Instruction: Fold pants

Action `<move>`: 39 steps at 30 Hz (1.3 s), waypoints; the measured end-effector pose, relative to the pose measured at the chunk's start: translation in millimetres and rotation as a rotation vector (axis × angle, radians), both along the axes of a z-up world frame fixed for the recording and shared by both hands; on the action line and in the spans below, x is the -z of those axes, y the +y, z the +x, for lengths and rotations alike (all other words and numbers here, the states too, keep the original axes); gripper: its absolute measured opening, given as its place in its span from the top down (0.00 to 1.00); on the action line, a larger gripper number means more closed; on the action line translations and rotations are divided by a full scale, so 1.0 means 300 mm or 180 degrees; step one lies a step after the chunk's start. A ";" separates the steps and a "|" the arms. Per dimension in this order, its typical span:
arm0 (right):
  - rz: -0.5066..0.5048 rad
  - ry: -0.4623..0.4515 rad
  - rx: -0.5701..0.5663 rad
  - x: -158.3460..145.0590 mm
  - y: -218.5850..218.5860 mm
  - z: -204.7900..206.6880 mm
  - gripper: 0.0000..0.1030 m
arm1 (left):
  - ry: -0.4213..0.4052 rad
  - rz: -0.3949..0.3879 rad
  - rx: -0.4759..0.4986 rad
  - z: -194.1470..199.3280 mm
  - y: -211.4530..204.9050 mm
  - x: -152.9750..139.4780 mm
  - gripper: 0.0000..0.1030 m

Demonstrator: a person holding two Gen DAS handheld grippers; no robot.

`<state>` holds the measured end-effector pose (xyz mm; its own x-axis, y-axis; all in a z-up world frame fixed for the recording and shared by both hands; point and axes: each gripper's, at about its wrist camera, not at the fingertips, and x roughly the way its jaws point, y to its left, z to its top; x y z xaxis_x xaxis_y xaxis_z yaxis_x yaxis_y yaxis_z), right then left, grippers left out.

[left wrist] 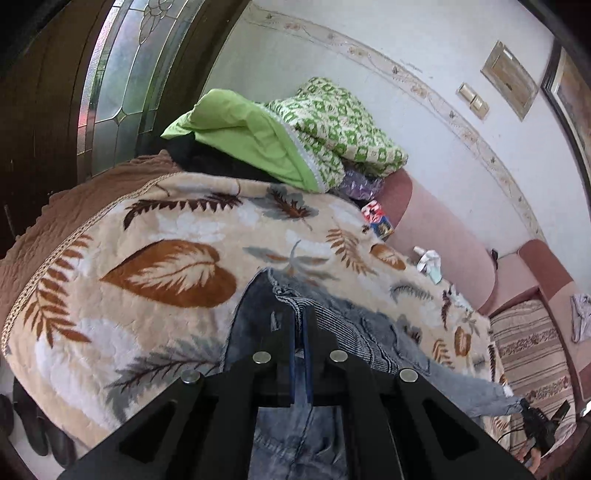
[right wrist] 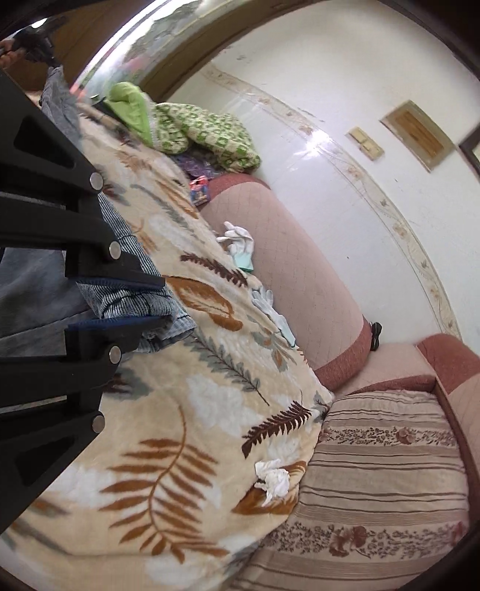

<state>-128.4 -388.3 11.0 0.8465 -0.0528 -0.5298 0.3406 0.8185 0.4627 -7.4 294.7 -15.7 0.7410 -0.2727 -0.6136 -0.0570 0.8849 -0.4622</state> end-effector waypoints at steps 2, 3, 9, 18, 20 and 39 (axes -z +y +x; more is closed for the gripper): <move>-0.0097 0.0125 -0.0068 0.013 0.018 -0.045 0.86 | 0.0153 0.0007 0.0013 -0.035 0.022 0.052 0.97; -0.0120 0.0195 -0.0101 0.025 0.023 -0.068 0.86 | 0.0213 0.0008 0.0018 -0.054 0.032 0.075 0.97; -0.0165 0.0623 -0.0243 0.119 0.030 -0.176 0.86 | 0.0490 0.0152 -0.0030 -0.111 0.053 0.178 0.96; 0.0063 0.0862 0.0088 0.141 -0.082 -0.243 0.82 | 0.0410 0.0532 -0.0295 -0.166 0.053 0.109 0.96; 0.0026 0.0739 0.0047 0.110 -0.067 -0.237 0.82 | 0.0341 0.0591 -0.0413 -0.186 0.068 0.080 0.96; -0.0408 0.1455 -0.1659 0.320 0.509 0.103 0.81 | 0.0880 0.0950 0.1248 -0.042 -0.641 0.266 0.94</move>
